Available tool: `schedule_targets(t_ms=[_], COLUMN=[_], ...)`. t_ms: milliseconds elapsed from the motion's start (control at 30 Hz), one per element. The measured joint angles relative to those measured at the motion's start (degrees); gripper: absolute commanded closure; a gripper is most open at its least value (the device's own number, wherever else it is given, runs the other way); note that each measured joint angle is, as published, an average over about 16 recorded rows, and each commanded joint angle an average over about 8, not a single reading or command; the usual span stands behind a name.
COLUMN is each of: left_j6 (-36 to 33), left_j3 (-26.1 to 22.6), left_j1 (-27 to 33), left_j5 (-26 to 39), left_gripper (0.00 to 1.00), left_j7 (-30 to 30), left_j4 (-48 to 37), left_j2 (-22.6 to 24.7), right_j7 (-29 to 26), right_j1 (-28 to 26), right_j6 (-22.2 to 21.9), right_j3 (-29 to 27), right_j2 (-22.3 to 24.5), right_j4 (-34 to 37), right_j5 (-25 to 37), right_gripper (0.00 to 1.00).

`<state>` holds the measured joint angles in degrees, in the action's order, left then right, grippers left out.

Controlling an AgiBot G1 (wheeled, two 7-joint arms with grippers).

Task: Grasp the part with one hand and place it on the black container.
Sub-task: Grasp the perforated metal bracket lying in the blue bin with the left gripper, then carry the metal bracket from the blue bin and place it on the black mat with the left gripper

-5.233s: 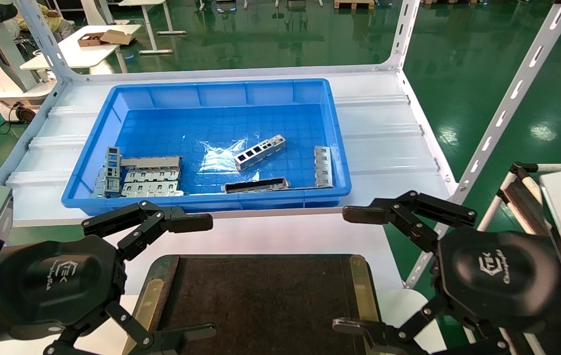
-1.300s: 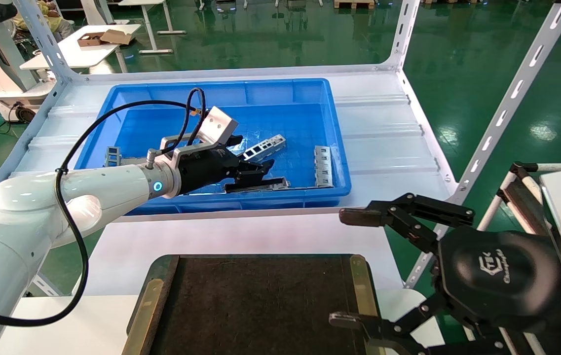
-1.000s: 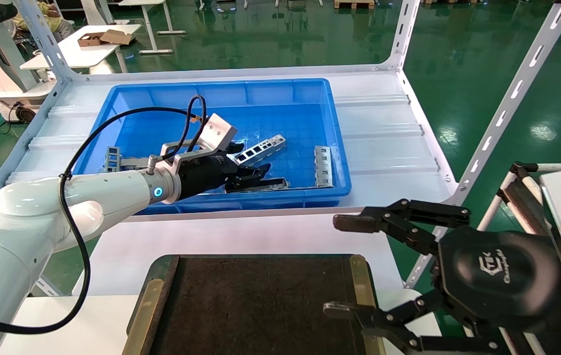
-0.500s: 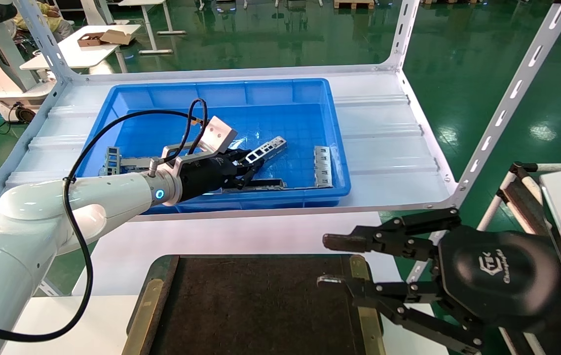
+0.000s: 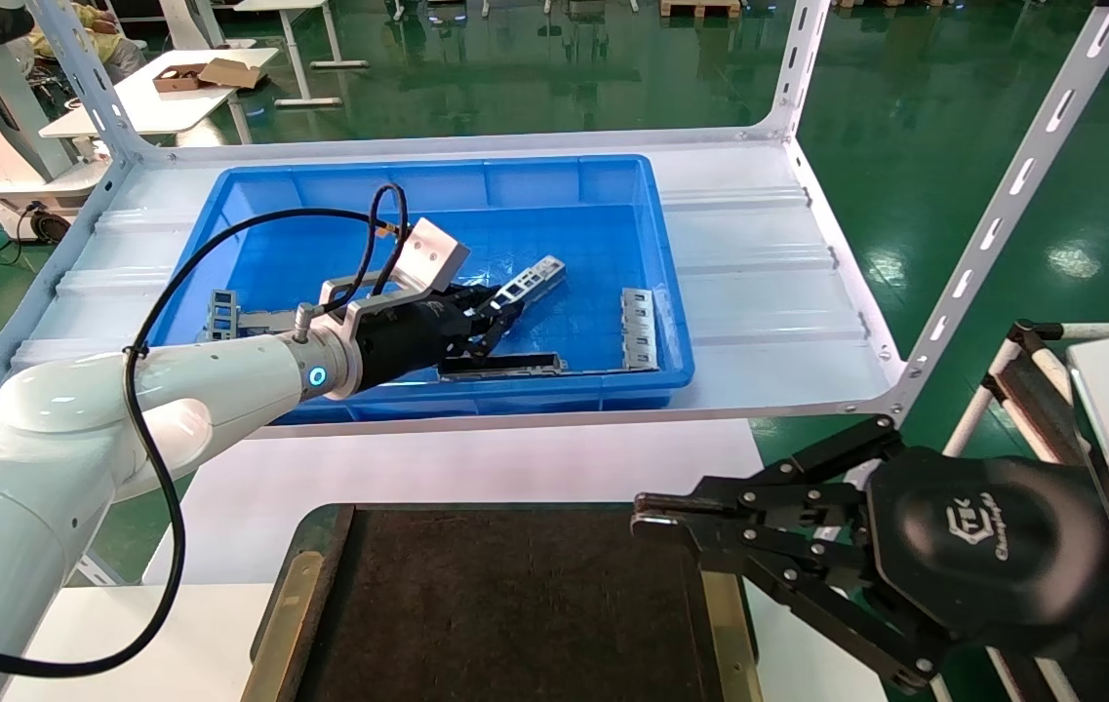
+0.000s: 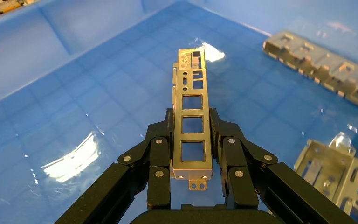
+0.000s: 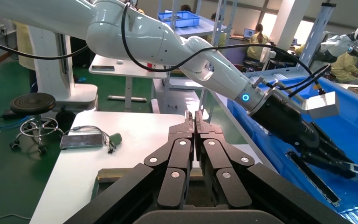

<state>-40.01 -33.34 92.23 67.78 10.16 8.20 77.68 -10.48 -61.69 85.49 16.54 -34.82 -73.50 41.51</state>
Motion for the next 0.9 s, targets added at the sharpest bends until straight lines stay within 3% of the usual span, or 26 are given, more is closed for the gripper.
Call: schedule_targets(t_ms=[367, 900], left_j6=[-4.29, -24.89], left_j3=[1.65, 4.49], left_j1=[1.82, 0.48], left_j5=[-4.51, -10.15], left_gripper=[1.0, 1.0], left_j7=[1.38, 0.89], left_j4=[0.01, 0.67], left_j2=[-1.11, -7.23], right_j7=[0.02, 0.05], right_j1=[-0.01, -0.02], right_j6=[-0.02, -0.04], right_j3=[0.04, 0.1], right_j2=[0.02, 0.04], right_j4=[0.0, 0.0], right_j5=[-0.03, -0.07], right_gripper=[1.0, 1.0])
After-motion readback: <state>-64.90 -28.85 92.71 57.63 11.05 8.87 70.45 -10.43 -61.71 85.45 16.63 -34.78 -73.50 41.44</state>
